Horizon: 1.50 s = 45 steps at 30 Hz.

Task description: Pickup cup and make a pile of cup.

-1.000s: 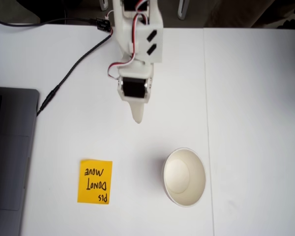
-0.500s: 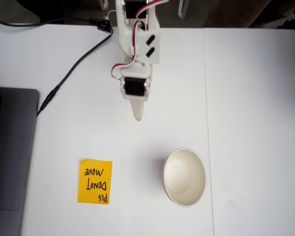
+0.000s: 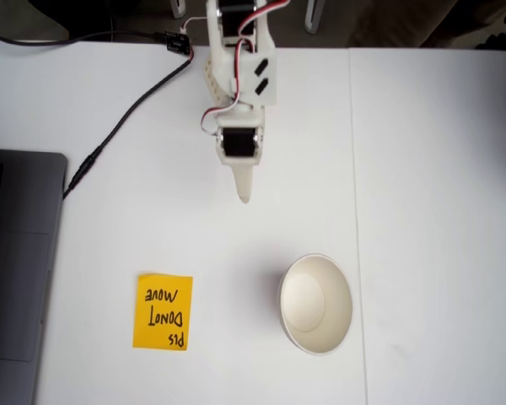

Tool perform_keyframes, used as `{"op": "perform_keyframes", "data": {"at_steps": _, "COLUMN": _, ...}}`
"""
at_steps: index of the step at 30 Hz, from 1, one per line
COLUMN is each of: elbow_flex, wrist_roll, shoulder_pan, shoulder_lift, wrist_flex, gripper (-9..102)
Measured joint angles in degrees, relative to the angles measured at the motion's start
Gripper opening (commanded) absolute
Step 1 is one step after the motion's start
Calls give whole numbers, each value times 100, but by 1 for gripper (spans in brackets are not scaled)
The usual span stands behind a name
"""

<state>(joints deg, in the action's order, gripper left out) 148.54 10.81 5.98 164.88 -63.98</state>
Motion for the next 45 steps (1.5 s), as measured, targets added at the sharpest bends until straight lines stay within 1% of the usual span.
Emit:
{"op": "perform_keyframes", "data": {"at_steps": 24, "elbow_flex": 18, "wrist_roll": 0, "shoulder_pan": 18, "shoulder_lift": 18, "wrist_flex": 0, "gripper": -7}}
{"op": "perform_keyframes", "data": {"at_steps": 31, "elbow_flex": 35, "wrist_roll": -404, "shoulder_pan": 18, "shoulder_lift": 18, "wrist_flex": 0, "gripper": -7}}
{"op": "perform_keyframes", "data": {"at_steps": 37, "elbow_flex": 35, "wrist_roll": -475, "shoulder_pan": 18, "shoulder_lift": 79, "wrist_flex": 0, "gripper": -7}}
{"op": "perform_keyframes", "data": {"at_steps": 45, "elbow_flex": 703, "wrist_roll": -483, "shoulder_pan": 18, "shoulder_lift": 729, "wrist_flex": 0, "gripper": -7}}
